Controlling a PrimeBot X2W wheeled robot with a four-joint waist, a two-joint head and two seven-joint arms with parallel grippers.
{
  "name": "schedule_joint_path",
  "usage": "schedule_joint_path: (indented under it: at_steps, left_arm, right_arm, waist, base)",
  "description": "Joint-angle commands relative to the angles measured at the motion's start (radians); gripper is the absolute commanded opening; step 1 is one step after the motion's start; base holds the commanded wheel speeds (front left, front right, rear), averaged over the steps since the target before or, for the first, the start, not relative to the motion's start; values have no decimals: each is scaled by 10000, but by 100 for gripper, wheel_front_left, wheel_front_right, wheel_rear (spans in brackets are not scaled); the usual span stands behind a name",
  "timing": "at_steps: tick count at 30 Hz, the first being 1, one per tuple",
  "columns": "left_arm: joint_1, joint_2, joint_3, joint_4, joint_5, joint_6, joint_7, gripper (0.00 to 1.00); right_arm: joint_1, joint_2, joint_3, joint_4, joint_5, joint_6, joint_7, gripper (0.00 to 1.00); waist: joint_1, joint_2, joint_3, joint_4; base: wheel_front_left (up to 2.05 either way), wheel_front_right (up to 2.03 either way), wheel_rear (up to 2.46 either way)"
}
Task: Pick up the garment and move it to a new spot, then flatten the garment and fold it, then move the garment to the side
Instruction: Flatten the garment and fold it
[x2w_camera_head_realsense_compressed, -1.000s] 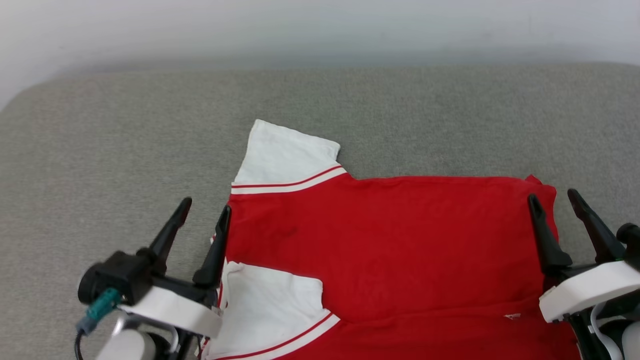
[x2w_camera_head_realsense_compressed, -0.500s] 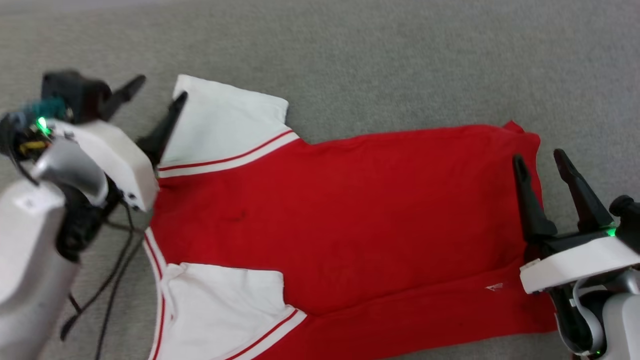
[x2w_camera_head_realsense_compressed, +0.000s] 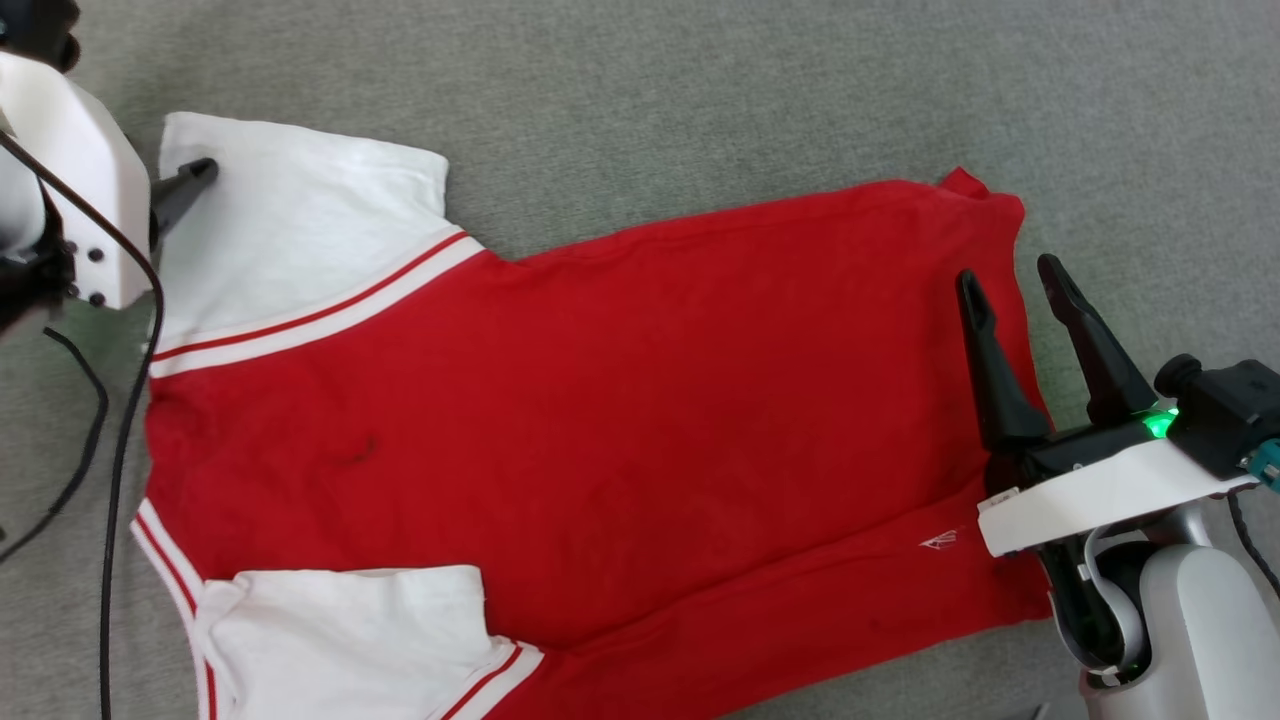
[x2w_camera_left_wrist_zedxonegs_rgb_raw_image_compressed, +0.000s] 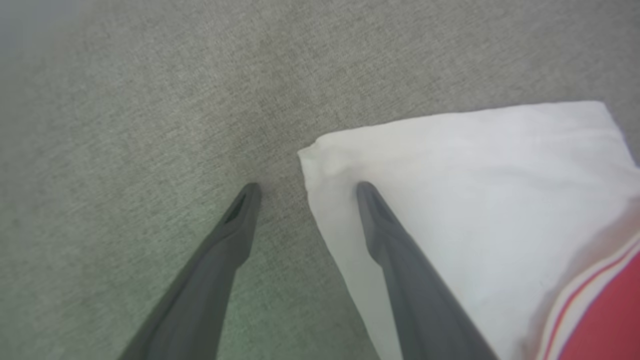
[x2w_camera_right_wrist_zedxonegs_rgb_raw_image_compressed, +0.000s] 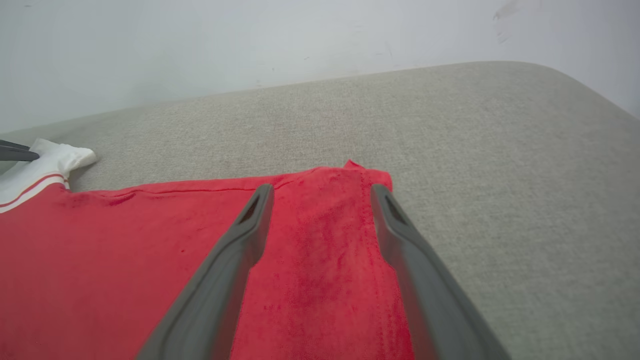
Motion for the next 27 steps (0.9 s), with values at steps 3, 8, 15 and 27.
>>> schedule_joint_path:
  at_steps: [3, 8, 15, 27]
  left_arm:
    - [-195, 70, -110, 320, -172, 72, 588, 100]
    - [54, 70, -496, 637, -140, 276, 1358, 46]
    - [159, -289, -345, 616, -305, 286, 738, 0]
    - [1178, -702, 140, 60, -537, 532, -1259, 0]
  right_arm:
    - [-179, 62, 37, 135, 43, -8, -111, 100]
    - [-179, 59, 58, 225, 19, -8, -117, 100]
    - [76, -9, -47, 211, -97, -8, 30, 100]
    - [583, -701, -579, -40, -334, -8, 1398, 100]
  waist:
    - [-2, 0, 152, -175]
    - [-2, 0, 153, -232]
    - [-2, 0, -73, -111]
    - [-2, 0, -1618, 767]
  base:
    - [0, 0, 0]
    - [0, 0, 0]
    - [0, 0, 0]
    - [0, 0, 0]
